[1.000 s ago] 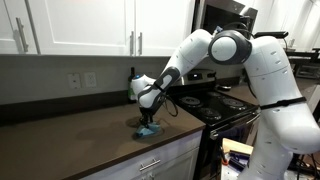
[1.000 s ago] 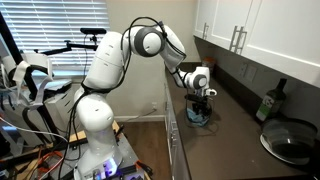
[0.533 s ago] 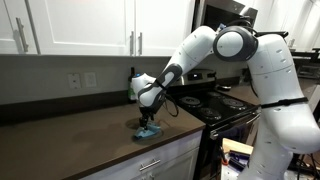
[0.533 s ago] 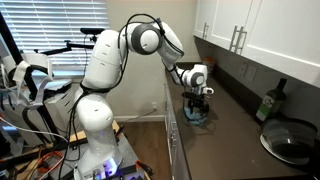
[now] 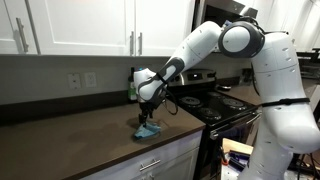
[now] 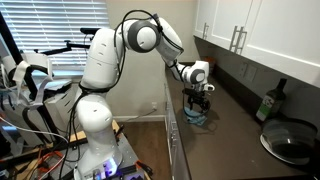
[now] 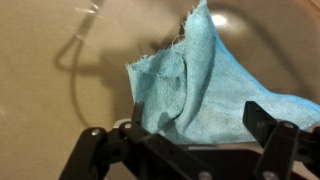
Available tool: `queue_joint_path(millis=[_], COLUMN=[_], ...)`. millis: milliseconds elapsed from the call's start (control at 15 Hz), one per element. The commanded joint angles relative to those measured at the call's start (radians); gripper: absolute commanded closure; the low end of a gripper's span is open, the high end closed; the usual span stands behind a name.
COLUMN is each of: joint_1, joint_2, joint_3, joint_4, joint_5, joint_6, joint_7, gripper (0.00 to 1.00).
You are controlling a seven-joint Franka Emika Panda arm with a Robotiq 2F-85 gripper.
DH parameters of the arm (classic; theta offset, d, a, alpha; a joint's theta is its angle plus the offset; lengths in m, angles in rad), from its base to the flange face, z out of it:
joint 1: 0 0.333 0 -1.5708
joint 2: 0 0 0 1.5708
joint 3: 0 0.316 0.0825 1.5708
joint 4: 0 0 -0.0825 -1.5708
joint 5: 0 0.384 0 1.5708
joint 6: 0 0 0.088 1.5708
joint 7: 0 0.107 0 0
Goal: Get the towel and clean the slight part of the kitchen unit base top
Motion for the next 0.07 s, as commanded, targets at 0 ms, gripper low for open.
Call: queue_joint_path(millis=[0], joint_1=[-0.007], joint_2=[-0.007], joint_3=[0.006], joint_4=[-0.002], joint_5=[0.003], joint_6=[-0.002], joint_7=[-0.007], gripper=[0.0])
